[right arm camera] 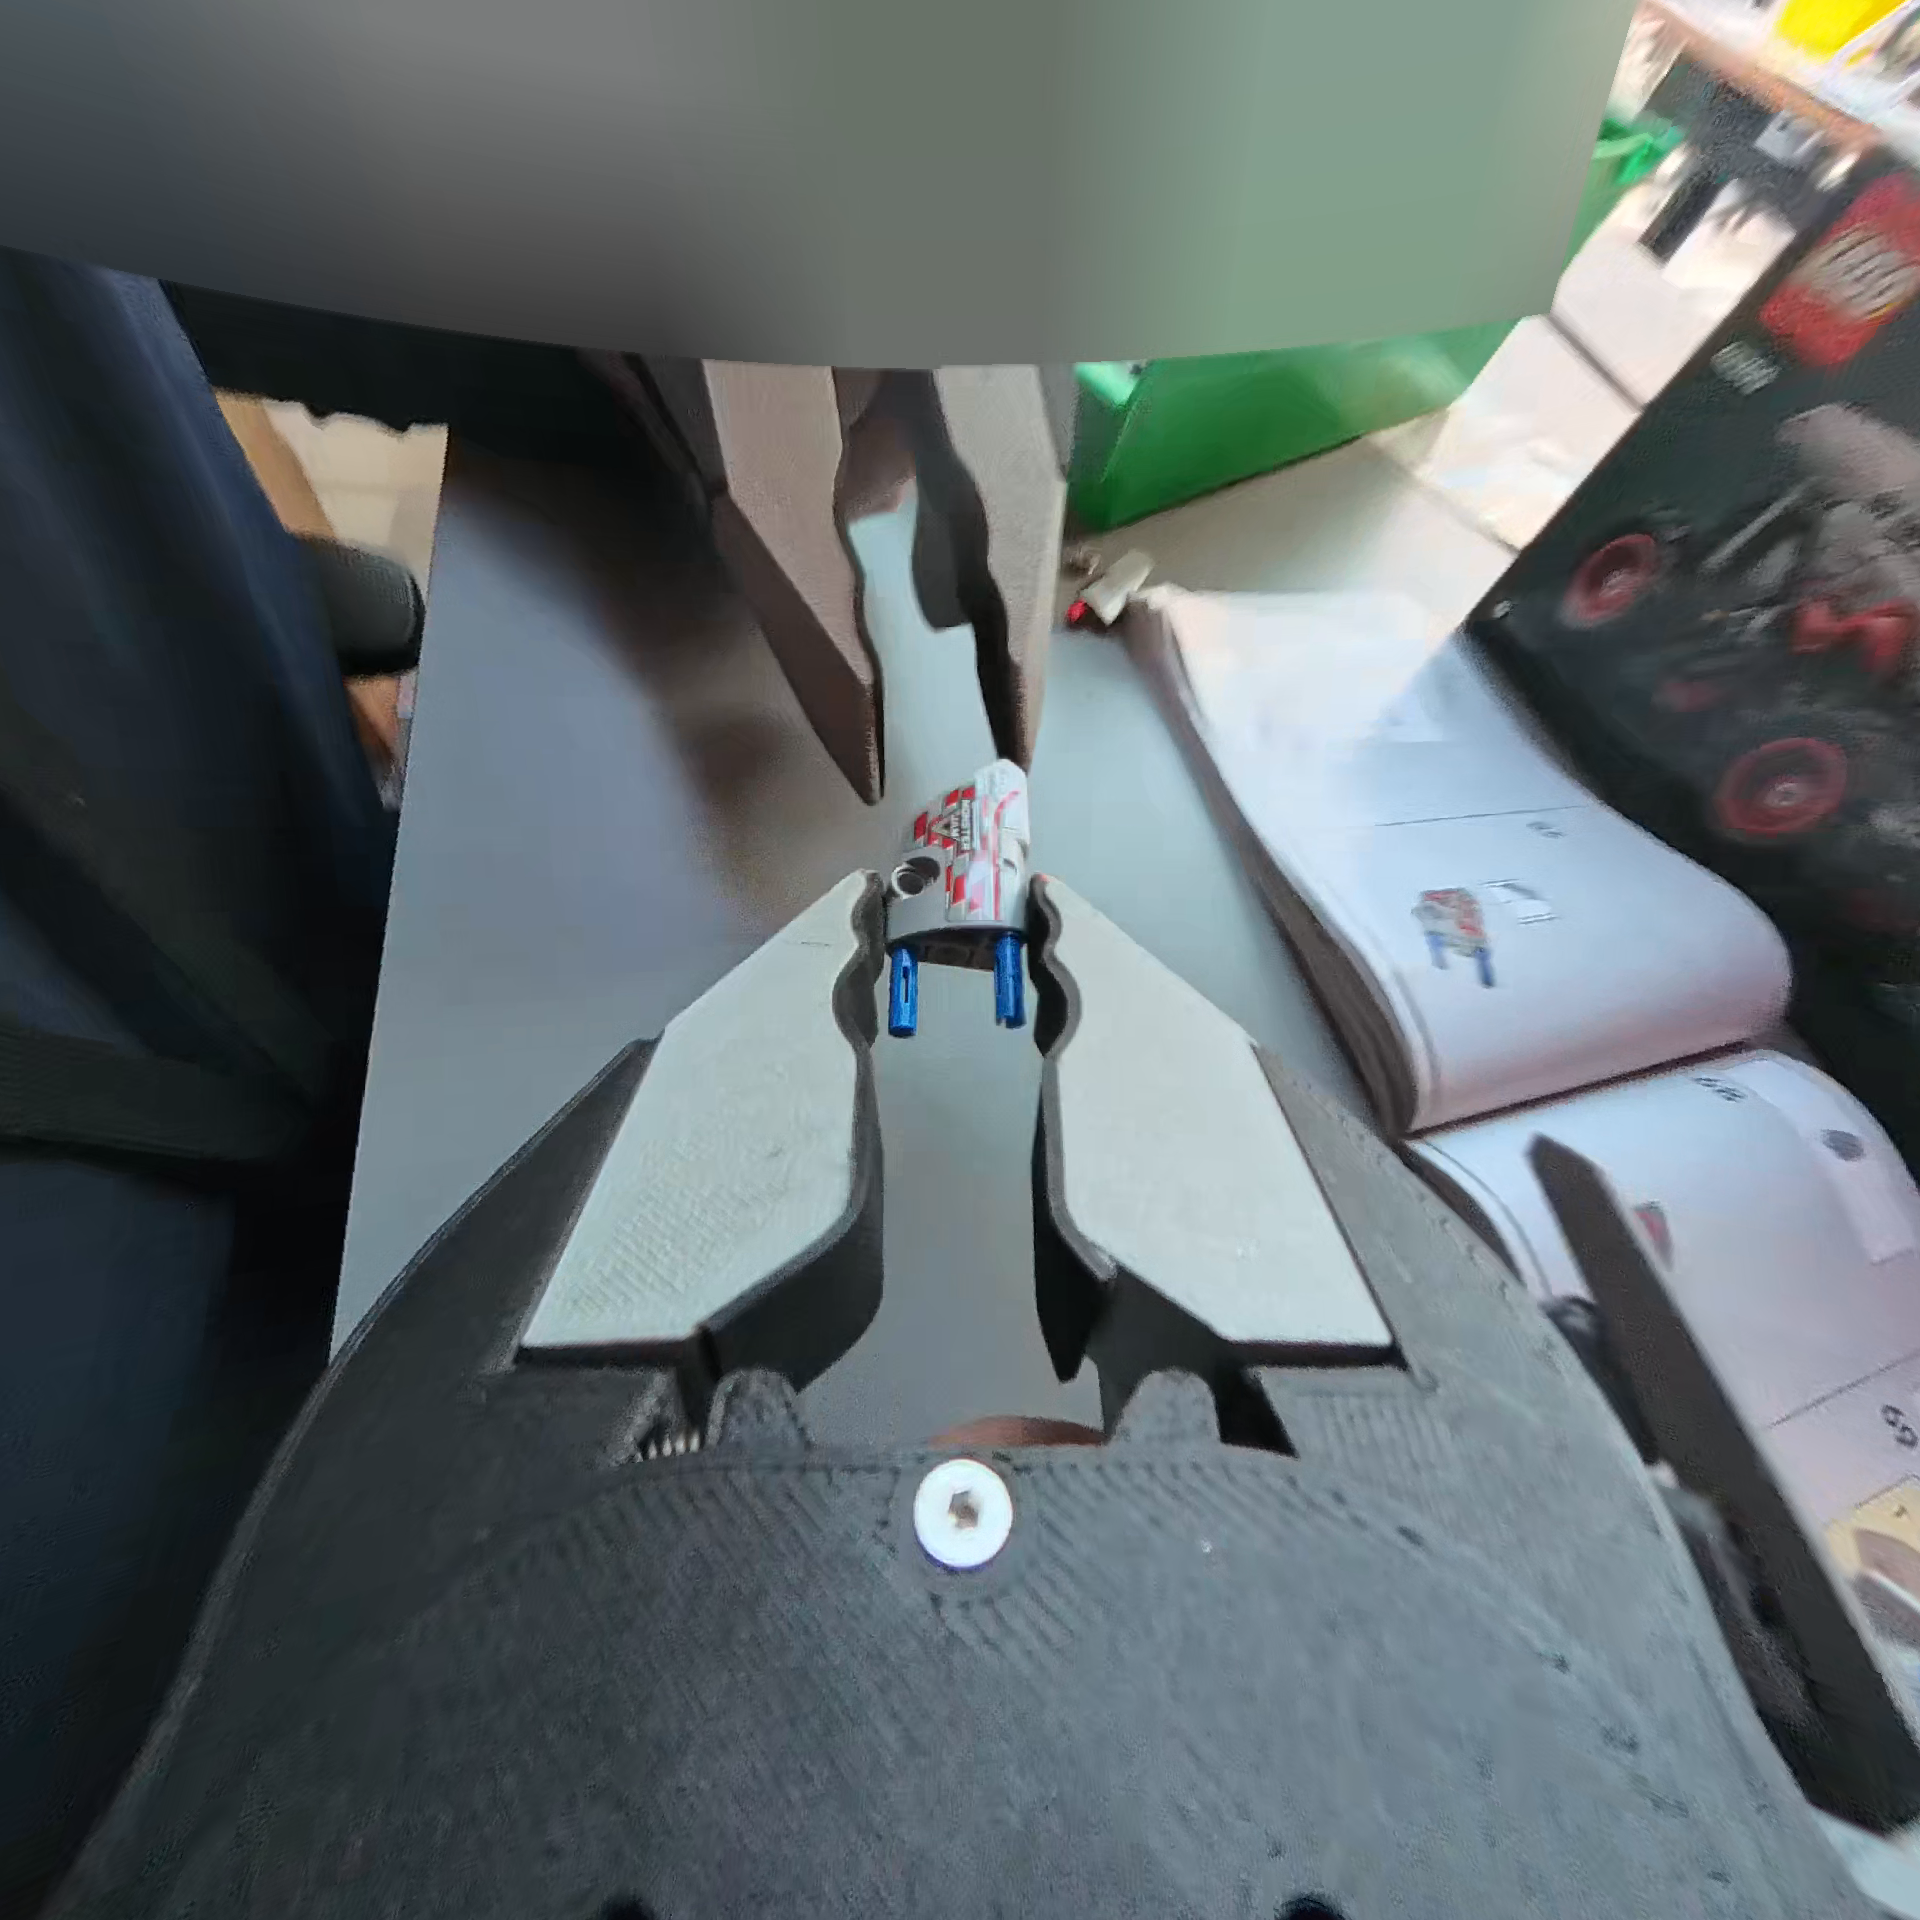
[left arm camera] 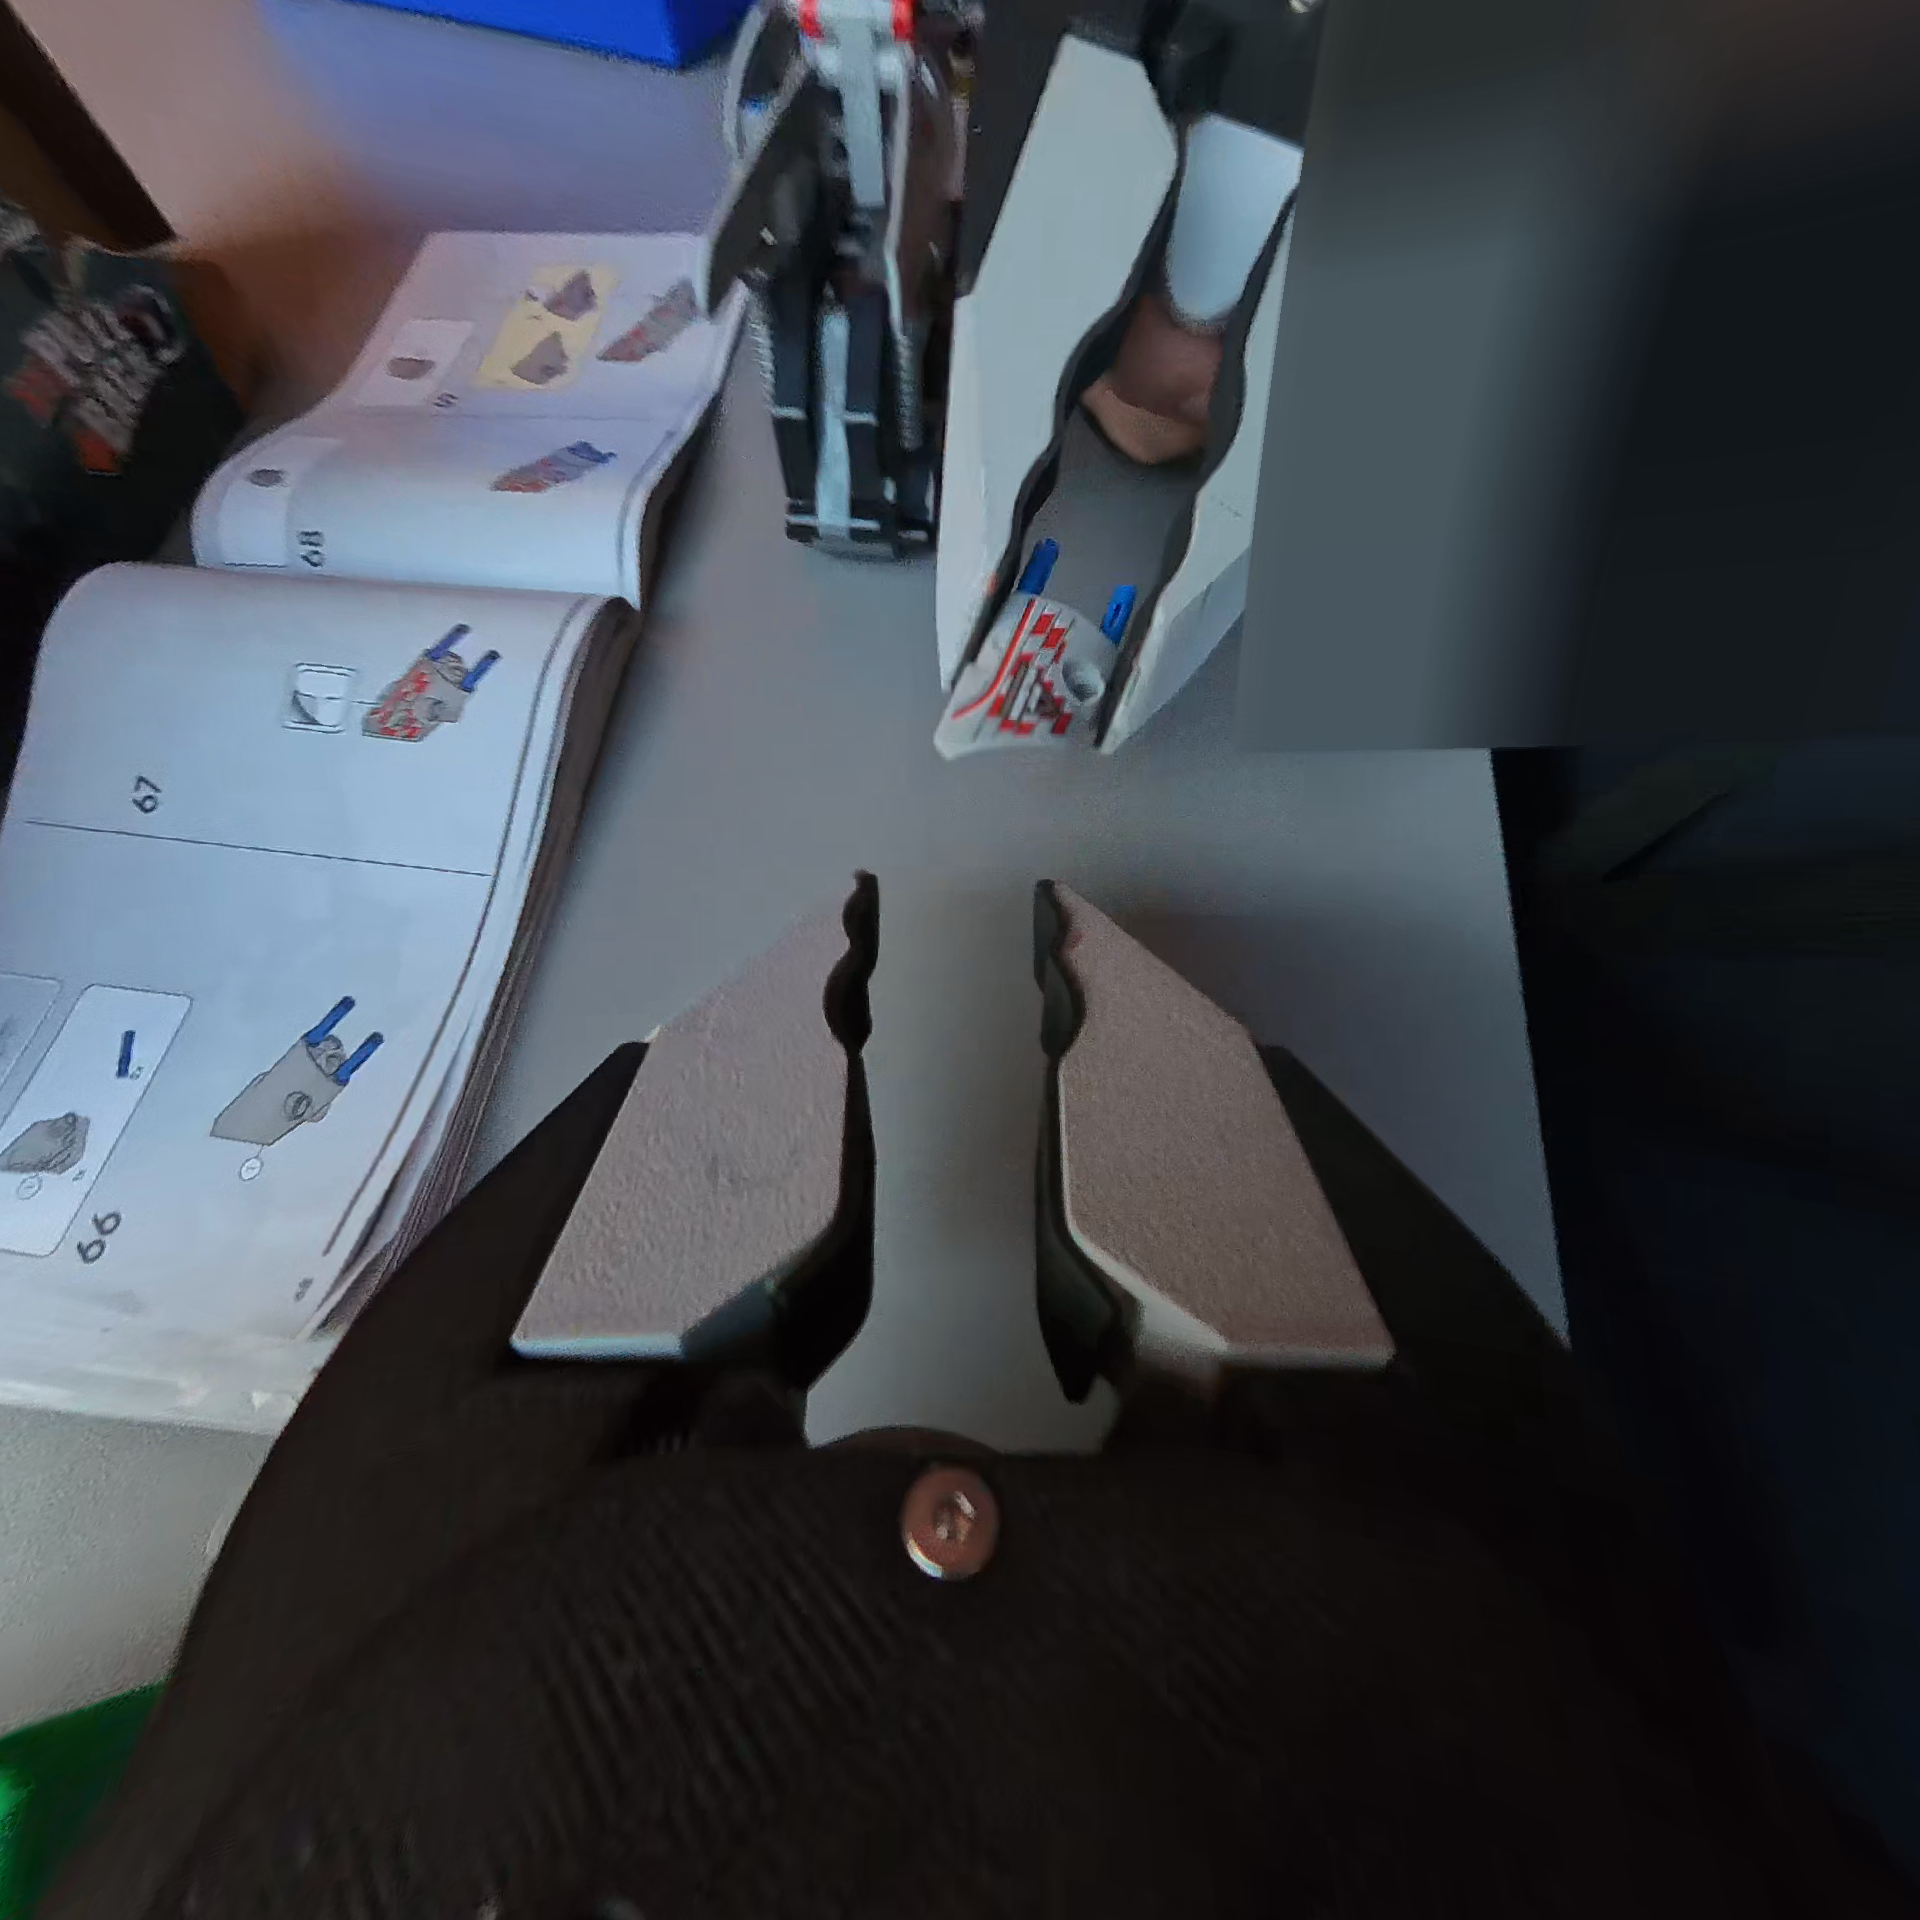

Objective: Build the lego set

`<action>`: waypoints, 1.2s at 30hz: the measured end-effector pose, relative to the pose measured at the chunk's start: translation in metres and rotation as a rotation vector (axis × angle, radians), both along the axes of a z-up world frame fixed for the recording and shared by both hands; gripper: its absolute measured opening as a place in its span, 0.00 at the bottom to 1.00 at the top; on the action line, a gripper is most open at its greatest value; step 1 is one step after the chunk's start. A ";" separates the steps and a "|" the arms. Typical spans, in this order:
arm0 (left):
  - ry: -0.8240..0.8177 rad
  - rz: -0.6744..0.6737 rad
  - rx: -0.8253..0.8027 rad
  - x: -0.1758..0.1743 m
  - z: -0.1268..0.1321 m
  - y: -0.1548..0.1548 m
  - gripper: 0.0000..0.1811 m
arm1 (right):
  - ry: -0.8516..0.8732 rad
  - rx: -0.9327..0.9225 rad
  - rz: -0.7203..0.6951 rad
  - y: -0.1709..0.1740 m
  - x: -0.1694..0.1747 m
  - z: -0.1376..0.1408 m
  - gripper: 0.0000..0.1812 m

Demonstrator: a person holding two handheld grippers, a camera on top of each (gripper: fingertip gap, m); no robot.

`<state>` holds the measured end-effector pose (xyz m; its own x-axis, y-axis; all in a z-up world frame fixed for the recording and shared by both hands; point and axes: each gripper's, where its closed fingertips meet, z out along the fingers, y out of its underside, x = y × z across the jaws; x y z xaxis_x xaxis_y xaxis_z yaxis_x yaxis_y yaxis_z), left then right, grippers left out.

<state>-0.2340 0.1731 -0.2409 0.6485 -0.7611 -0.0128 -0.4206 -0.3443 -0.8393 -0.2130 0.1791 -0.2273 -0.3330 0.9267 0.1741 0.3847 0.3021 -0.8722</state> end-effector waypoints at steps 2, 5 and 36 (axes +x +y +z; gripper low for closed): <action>-0.097 0.001 -0.020 0.000 0.010 0.000 0.15 | 0.060 -0.039 -0.007 0.003 0.001 0.013 0.13; -0.102 0.036 -0.060 -0.005 0.005 0.003 0.14 | 0.028 -0.048 -0.002 0.003 0.001 0.008 0.13; 0.052 0.112 -0.053 -0.017 -0.013 0.013 0.12 | -0.034 -0.011 0.040 -0.004 0.003 -0.007 0.13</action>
